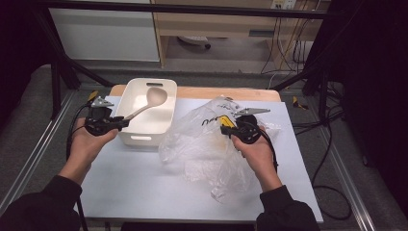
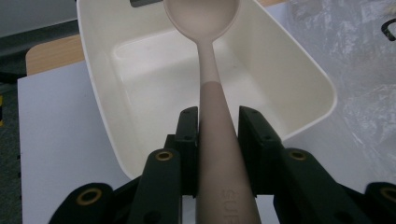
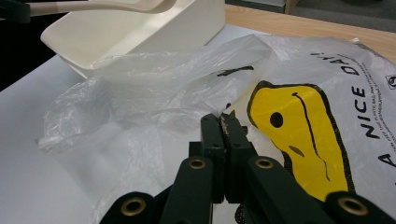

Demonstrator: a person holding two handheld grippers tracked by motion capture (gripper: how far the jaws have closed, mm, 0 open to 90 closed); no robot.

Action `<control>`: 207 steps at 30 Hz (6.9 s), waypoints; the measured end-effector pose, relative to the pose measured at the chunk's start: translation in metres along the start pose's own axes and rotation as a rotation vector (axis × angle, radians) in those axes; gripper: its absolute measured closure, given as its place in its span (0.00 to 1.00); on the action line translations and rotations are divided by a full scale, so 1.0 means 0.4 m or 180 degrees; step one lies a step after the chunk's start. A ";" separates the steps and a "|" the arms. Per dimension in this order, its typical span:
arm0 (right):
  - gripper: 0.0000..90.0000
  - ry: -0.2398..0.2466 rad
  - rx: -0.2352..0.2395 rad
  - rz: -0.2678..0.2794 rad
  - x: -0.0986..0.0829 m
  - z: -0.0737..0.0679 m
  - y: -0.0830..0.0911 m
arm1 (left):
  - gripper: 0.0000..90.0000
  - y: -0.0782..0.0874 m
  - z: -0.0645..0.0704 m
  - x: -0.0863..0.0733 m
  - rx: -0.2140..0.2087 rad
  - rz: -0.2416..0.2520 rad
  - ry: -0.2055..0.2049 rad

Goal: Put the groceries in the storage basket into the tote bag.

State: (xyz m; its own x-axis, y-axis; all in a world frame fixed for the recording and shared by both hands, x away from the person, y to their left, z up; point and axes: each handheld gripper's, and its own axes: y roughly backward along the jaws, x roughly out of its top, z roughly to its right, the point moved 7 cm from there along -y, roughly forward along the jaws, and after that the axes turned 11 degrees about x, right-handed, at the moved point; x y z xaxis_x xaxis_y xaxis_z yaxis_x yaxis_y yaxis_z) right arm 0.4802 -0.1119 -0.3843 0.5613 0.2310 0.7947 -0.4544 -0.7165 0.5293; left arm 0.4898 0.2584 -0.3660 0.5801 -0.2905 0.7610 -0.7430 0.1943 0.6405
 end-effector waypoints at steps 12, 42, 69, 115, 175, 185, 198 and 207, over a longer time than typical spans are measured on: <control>1.00 0.0011 0.0012 -0.0022 -0.003 -0.001 -0.005 | 0.78 0.092 0.024 0.004 -0.0270 0.0110 -0.0056; 1.00 -0.0072 0.0062 -0.0085 -0.019 0.004 -0.031 | 0.78 0.339 0.170 -0.052 -0.0809 0.0152 -0.0722; 1.00 -0.0097 0.0035 -0.0035 0.033 0.005 -0.006 | 0.78 0.238 0.354 -0.120 -0.1363 -0.0063 -0.1083; 1.00 -0.0105 0.0047 0.0166 0.100 0.005 0.052 | 0.78 -0.043 0.633 -0.028 -0.1331 0.0152 -0.1096; 1.00 -0.0056 0.0094 0.0238 0.105 -0.012 0.082 | 0.78 -0.214 0.768 0.020 -0.0907 0.0655 -0.0992; 1.00 -0.0006 0.0101 0.0285 0.119 -0.029 0.113 | 0.78 -0.263 0.760 0.020 -0.0832 0.0770 -0.1083; 1.00 0.0062 0.0103 0.0293 0.125 -0.047 0.120 | 0.78 -0.275 0.767 0.053 -0.0789 0.0893 -0.0984; 1.00 0.0000 0.0073 0.0240 0.095 -0.025 0.108 | 0.78 -0.323 0.756 0.030 -0.0800 0.0817 -0.1006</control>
State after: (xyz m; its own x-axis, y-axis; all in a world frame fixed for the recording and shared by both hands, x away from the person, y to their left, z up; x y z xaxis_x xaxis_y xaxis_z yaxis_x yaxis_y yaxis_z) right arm 0.4748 -0.1274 -0.3281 0.5260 0.1760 0.8320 -0.4793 -0.7468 0.4610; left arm 0.4920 -0.0535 -0.4707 0.2297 -0.4666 0.8541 -0.7225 0.5063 0.4709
